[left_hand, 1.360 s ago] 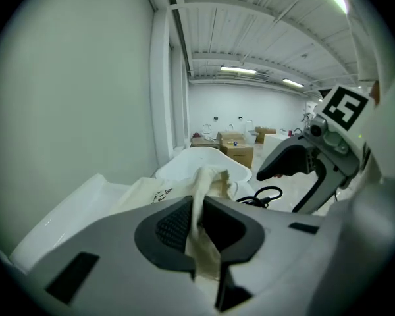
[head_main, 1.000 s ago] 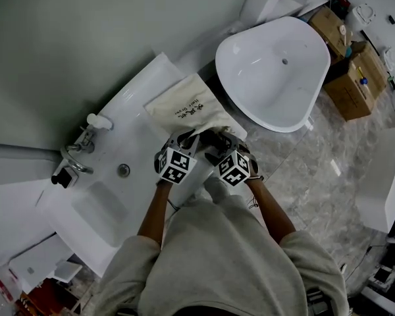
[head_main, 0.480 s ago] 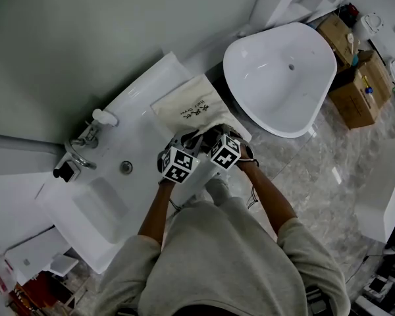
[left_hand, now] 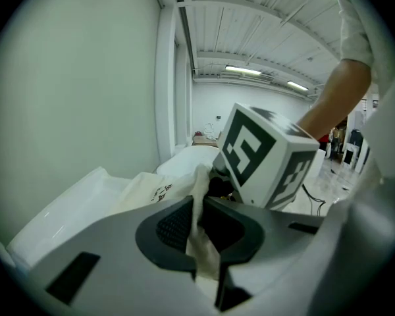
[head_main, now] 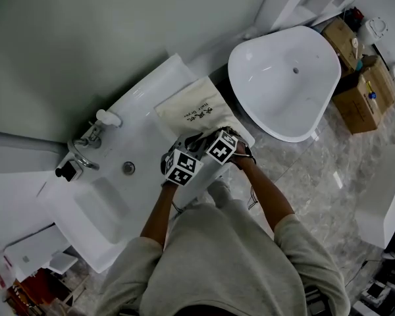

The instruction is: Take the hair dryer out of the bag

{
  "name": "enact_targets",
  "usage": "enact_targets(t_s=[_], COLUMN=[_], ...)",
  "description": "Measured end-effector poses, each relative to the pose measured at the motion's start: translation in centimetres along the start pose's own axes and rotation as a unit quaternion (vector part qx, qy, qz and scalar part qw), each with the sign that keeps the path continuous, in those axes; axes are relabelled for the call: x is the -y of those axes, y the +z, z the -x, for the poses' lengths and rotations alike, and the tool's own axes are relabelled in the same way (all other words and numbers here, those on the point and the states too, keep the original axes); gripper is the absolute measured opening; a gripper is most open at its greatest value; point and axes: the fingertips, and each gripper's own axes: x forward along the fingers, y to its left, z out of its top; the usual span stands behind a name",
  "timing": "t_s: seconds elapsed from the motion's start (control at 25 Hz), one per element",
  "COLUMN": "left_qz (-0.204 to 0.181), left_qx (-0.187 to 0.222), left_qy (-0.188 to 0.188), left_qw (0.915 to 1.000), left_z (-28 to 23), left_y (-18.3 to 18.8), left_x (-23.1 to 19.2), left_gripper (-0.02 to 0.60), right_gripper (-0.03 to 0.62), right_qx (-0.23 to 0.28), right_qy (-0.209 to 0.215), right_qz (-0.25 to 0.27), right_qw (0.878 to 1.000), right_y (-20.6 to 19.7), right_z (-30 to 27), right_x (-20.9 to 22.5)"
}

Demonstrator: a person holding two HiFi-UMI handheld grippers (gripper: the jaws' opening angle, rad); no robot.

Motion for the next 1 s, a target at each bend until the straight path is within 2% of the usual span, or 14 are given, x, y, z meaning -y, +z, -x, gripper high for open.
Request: enact_targets(t_s=[0.44, 0.56, 0.72, 1.0], left_qz=[0.023, 0.027, 0.026, 0.024], left_qx=[0.004, 0.004, 0.001, -0.003], left_qy=[0.003, 0.003, 0.005, 0.013], left_qw=[0.9997, 0.9996, 0.9997, 0.9996], left_z=[0.0, -0.1, -0.2, -0.2], left_y=[-0.5, -0.5, -0.4, -0.5], left_x=[-1.0, -1.0, -0.9, -1.0], left_gripper=[0.035, 0.035, 0.035, 0.035], right_gripper=[0.337, 0.340, 0.295, 0.263], right_qx=[-0.035, -0.029, -0.018, -0.013], right_qy=[0.043, 0.041, 0.037, 0.041], right_qz=[-0.030, -0.031, -0.027, -0.011], right_qw=[0.998, 0.998, 0.999, 0.999], right_y=[-0.3, -0.2, 0.0, 0.0], right_z=[-1.9, -1.8, -1.6, -1.5], right_x=[-0.3, -0.3, -0.2, -0.5])
